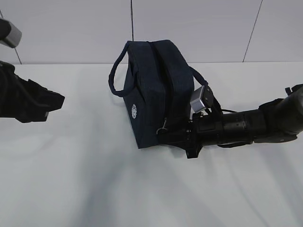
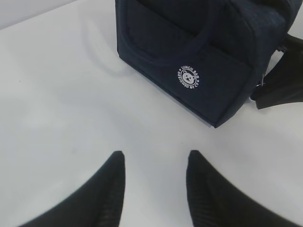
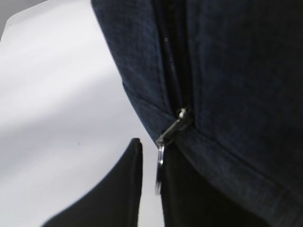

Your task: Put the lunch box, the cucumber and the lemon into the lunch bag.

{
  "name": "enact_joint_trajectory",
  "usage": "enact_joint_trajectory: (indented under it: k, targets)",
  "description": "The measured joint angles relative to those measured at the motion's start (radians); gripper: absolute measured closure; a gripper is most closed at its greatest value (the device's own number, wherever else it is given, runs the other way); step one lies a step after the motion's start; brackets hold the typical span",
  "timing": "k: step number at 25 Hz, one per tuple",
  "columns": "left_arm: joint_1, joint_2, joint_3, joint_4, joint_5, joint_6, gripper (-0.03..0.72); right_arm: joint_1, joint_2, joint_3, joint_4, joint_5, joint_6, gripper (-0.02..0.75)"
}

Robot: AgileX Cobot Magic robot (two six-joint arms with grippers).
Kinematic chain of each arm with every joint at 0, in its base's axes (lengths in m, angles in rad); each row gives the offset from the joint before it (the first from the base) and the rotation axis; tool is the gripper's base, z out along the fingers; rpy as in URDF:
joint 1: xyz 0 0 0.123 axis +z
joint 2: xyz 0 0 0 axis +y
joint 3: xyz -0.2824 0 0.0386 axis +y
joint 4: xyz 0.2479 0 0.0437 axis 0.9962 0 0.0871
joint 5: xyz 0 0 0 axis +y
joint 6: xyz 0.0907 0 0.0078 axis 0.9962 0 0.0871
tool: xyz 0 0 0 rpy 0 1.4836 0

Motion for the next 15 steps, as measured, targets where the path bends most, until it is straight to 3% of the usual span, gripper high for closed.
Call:
enact_joint_trajectory:
  k: [4, 15]
  targets:
    - [0.0, 0.0, 0.0, 0.0, 0.0, 0.0, 0.38, 0.0, 0.0, 0.0, 0.0, 0.0, 0.0, 0.727]
    - [0.0, 0.0, 0.0, 0.0, 0.0, 0.0, 0.381, 0.0, 0.0, -0.004, -0.035, 0.069, 0.098, 0.731]
